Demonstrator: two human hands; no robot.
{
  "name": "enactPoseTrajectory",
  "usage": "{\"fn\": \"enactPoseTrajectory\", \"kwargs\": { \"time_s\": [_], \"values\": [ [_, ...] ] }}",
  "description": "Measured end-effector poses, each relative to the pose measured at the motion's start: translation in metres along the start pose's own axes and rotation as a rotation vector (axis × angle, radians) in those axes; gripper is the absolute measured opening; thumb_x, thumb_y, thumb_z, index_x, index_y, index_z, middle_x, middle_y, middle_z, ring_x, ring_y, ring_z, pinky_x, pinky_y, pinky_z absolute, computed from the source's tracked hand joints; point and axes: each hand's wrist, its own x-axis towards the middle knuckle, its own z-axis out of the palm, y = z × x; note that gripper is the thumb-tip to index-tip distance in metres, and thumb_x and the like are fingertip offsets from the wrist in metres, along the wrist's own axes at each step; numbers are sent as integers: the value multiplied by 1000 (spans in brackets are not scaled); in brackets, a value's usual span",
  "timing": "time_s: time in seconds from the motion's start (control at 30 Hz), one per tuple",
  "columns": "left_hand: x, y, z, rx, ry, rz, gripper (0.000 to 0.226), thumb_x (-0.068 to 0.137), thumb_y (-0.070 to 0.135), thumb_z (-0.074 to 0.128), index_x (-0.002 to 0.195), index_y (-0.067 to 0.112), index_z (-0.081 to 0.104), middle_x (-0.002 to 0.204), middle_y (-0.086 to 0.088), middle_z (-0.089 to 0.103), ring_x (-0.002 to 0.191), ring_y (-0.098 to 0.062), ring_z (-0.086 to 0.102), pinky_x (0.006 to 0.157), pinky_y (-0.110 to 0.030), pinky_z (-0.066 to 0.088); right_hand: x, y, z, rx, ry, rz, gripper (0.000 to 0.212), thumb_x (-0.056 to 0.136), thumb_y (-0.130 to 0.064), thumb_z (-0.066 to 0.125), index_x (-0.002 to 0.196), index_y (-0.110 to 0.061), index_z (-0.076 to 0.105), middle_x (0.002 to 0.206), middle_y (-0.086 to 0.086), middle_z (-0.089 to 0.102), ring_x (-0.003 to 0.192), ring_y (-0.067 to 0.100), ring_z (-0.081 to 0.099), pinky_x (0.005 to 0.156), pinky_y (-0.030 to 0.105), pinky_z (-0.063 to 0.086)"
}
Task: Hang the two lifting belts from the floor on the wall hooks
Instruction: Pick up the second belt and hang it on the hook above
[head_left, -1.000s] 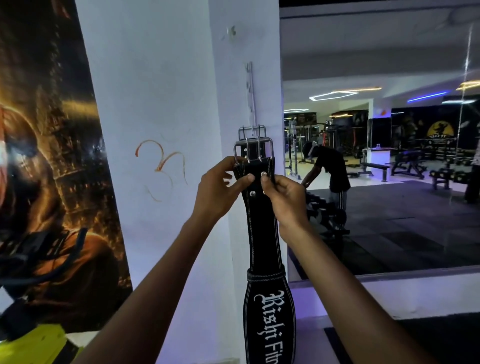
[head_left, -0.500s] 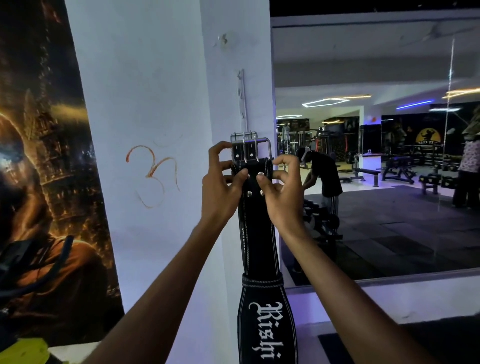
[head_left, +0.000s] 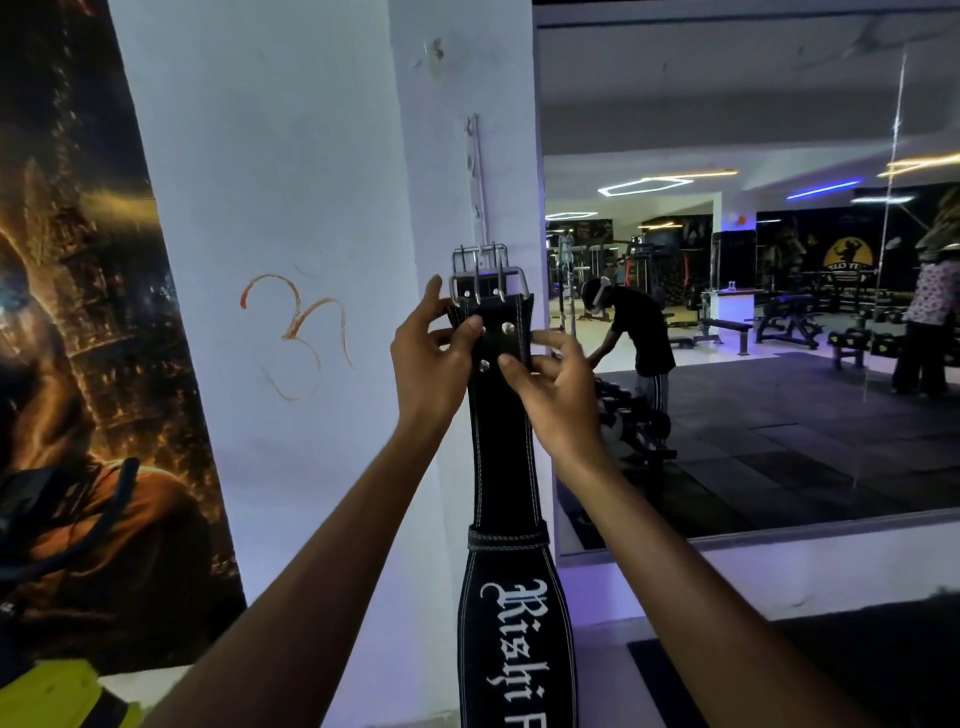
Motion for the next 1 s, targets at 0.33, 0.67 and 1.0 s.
{"fn": "enactPoseTrajectory", "kwargs": {
  "time_s": [0.33, 0.67, 1.0],
  "values": [
    [25, 0, 0, -100, 38, -21, 49, 88, -6, 64, 133, 12, 57, 103, -9, 70, 67, 1, 69, 65, -17, 55, -79, 97, -25, 97, -169, 203, 5, 87, -11, 72, 88, -14, 69, 79, -9, 74, 77, 1, 65, 72, 11, 48],
    [29, -7, -1, -114, 68, -85, 46, 88, -6, 63, 128, 17, 57, 99, -8, 71, 65, 0, 69, 62, -21, 57, -162, 181, -51, -75, -181, 385, 22, 79, -18, 78, 99, -18, 70, 96, 0, 79, 92, 23, 73, 77, 24, 55],
    [26, -16, 1, -131, 91, -146, 43, 89, -3, 64, 124, 21, 58, 102, -12, 70, 70, -16, 69, 64, -33, 61, -86, 119, -35, 97, -130, 242, 25, 82, -6, 74, 104, -14, 67, 91, -10, 78, 90, 3, 71, 79, 13, 52]
  ]
}}
